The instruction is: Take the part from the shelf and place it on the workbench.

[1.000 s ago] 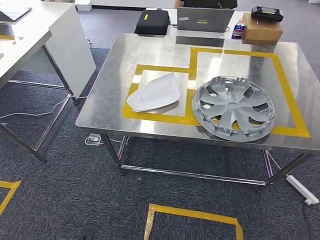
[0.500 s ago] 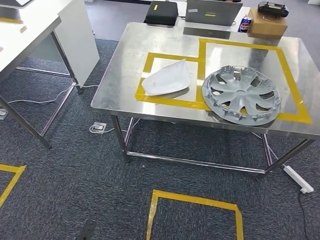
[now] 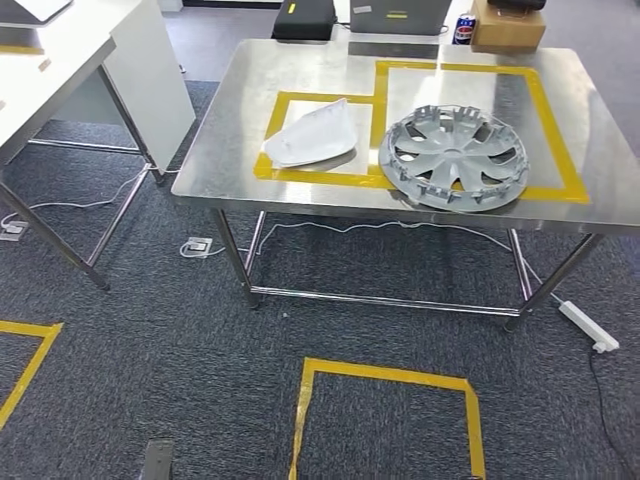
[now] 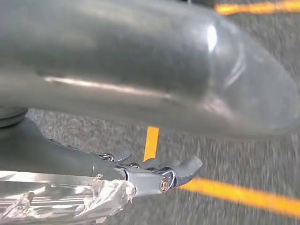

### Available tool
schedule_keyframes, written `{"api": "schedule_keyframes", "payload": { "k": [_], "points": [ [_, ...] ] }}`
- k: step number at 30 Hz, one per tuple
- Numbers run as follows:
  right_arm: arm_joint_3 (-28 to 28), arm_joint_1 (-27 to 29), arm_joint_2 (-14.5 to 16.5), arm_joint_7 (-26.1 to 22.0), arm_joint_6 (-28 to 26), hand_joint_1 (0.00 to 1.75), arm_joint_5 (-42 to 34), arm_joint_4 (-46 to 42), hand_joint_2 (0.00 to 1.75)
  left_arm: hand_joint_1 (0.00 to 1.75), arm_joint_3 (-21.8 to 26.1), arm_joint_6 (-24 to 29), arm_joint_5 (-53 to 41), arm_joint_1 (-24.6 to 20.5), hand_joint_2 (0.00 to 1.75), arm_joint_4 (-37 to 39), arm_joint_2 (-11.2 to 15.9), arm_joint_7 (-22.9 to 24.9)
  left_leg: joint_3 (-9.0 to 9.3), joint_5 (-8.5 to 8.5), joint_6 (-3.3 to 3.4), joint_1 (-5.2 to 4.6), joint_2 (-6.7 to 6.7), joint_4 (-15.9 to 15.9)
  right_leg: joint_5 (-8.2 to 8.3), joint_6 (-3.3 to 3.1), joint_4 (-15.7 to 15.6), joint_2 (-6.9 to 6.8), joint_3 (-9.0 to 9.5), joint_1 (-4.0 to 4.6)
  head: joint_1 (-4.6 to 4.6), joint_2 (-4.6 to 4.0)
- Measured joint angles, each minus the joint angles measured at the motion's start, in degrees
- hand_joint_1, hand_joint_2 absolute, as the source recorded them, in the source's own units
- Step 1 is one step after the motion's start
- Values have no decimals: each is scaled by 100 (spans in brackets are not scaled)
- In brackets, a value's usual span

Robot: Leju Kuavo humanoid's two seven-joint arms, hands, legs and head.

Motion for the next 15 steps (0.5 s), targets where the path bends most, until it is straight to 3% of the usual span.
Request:
{"api": "schedule_keyframes", "payload": {
  "k": [1, 2, 3, 4, 6, 8, 9, 11, 12, 13, 15],
  "points": [
    [-18, -5, -1, -38, 6, 0, -13, -10, 0, 0, 25, -62, -24, -7, 0, 0, -1, 2, -86, -227, -9, 1, 0, 388, 67, -11, 5, -1, -79, 6, -3, 0],
    [-32, -9, -1, -65, 11, 0, -19, -16, 0, 0, 40, -133, -63, -12, 0, 0, 4, 21, -126, -325, -14, 1, 0, 699, 133, -14, 11, -3, -168, 13, -3, 0],
    [-42, -11, -1, -80, 16, 0, -20, -19, 0, 0, 48, -205, -102, -14, 0, 0, 13, 52, -85, -274, -12, 1, 0, 839, 191, -10, 22, -6, -255, 19, -3, 0],
    [-48, -13, 1, -85, 19, 0, -19, -20, 0, 0, 49, -261, -145, -13, 0, 0, 24, 96, 51, -127, -2, 0, 1, 781, 243, -1, 38, -8, -339, 21, -4, 0],
    [-55, -19, 7, -62, 22, 0, -8, -20, 0, 0, 48, -312, -218, -21, 0, 0, 44, 195, 589, 154, 39, -4, 7, 142, 326, 33, 84, -10, -479, 26, -9, 0],
    [-61, -25, 13, -13, 18, 0, 8, -20, 0, 0, 47, -315, -282, -48, 0, 0, 54, 281, 1118, 165, 95, -18, 9, -636, 398, 88, 137, -20, -568, 40, -18, 0],
    [-69, -30, 14, 16, 14, 0, 13, -20, 0, 0, 46, -311, -303, -63, 0, 0, 56, 313, 1232, 126, 122, -30, 6, -849, 443, 120, 151, -30, -605, 44, -23, 0],
    [-91, -39, 14, 70, 9, 0, 15, -20, 0, 0, 46, -300, -321, -69, 0, 1, 54, 354, 1190, 143, 193, -37, 0, -953, 521, 181, 162, -43, -674, 36, -27, 0],
    [-99, -35, 14, 91, 9, 0, 15, -20, 0, 0, 46, -295, -324, -64, 0, 1, 54, 367, 1136, 190, 237, -32, 3, -955, 472, 209, 198, -37, -722, 29, -35, 0],
    [-104, -25, 13, 106, 10, 0, 15, -20, 0, 0, 46, -291, -326, -57, 0, 2, 54, 374, 1079, 249, 284, -23, 6, -960, 314, 237, 318, -26, -785, 25, -31, 0],
    [-109, -9, 13, 120, 12, 0, 15, -20, 0, 0, 47, -290, -332, -55, 0, 2, 54, 379, 944, 375, 339, -15, 7, -963, -232, 284, 900, -9, -972, 18, -18, 0]
  ]
}}
